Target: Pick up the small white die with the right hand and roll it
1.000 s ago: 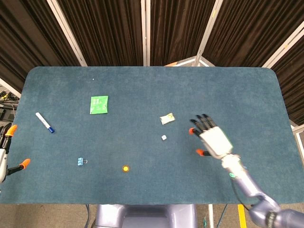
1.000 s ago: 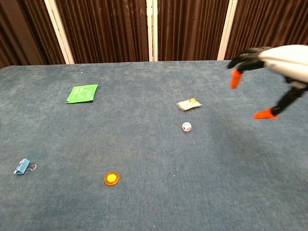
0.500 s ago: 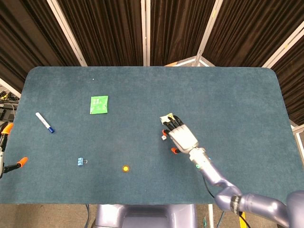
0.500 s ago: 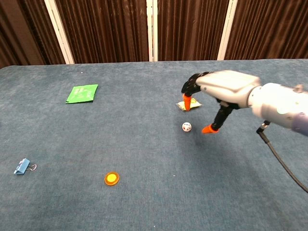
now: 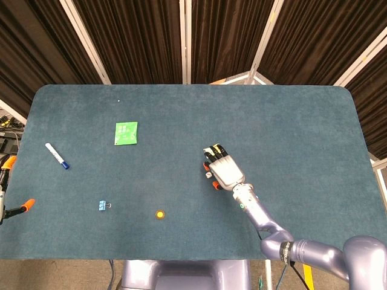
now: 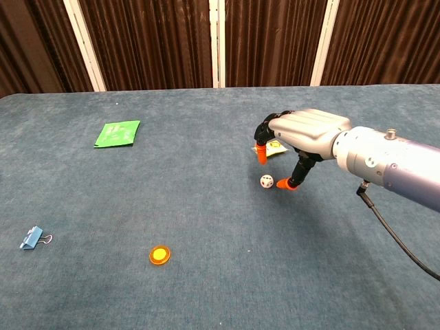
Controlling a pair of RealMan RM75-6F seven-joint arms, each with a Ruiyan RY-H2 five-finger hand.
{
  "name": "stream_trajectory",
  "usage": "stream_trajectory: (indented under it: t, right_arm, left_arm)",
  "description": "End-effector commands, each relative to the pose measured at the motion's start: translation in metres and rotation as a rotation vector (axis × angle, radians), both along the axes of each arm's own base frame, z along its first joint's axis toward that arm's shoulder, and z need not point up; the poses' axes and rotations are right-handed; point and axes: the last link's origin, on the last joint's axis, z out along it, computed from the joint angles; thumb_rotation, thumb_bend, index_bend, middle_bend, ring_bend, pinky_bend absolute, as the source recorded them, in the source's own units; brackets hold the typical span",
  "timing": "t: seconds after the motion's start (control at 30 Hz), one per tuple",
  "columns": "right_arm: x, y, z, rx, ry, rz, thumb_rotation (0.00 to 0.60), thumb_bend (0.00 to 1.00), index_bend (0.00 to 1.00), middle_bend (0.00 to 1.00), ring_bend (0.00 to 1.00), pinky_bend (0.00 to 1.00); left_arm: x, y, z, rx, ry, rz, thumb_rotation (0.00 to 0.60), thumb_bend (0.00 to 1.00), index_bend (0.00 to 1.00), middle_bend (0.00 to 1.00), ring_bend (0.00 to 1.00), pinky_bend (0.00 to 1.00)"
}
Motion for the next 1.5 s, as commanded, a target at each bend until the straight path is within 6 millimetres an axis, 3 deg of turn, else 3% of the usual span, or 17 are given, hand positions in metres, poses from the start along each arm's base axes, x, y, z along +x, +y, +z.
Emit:
stream_trajectory:
  t: [0.03, 0.8, 1.13, 1.3, 1.5]
  right_arm:
    - [0.000, -0.001, -0.004, 0.008, 0.007, -0.007, 0.600, 0.17, 0.43, 0.16, 0.00, 0.00]
    - [-0.003, -0.010, -0.026, 0.005, 0.040, -0.035, 0.600, 0.21, 0.49, 0.17, 0.00, 0.00]
    - [-0.003, -0.008, -0.030, 0.010, 0.035, -0.036, 0.600, 0.37, 0.58, 0.22, 0.00, 0.00]
    - [0.007, -0.005, -0.017, -0.020, 0.008, 0.003, 0.600, 0.38, 0.58, 0.22, 0.00, 0.00]
    - [0.026, 0.000, 0.020, -0.096, -0.021, 0.066, 0.600, 0.38, 0.58, 0.22, 0.00, 0.00]
  left_arm:
    - [0.000, 0.000, 0.000, -0.002, 0.000, 0.002, 0.600, 0.00, 0.00, 0.00, 0.00, 0.00]
    - [-0.002, 0.004, -0.001, -0.006, -0.003, 0.009, 0.600, 0.00, 0.00, 0.00, 0.00, 0.00]
    - [-0.002, 0.004, -0.001, -0.006, -0.007, 0.009, 0.600, 0.00, 0.00, 0.00, 0.00, 0.00]
    - [-0.002, 0.003, 0.000, -0.004, -0.008, 0.008, 0.600, 0.00, 0.00, 0.00, 0.00, 0.00]
    - [-0.001, 0.003, 0.000, -0.001, -0.008, 0.001, 0.600, 0.00, 0.00, 0.00, 0.00, 0.00]
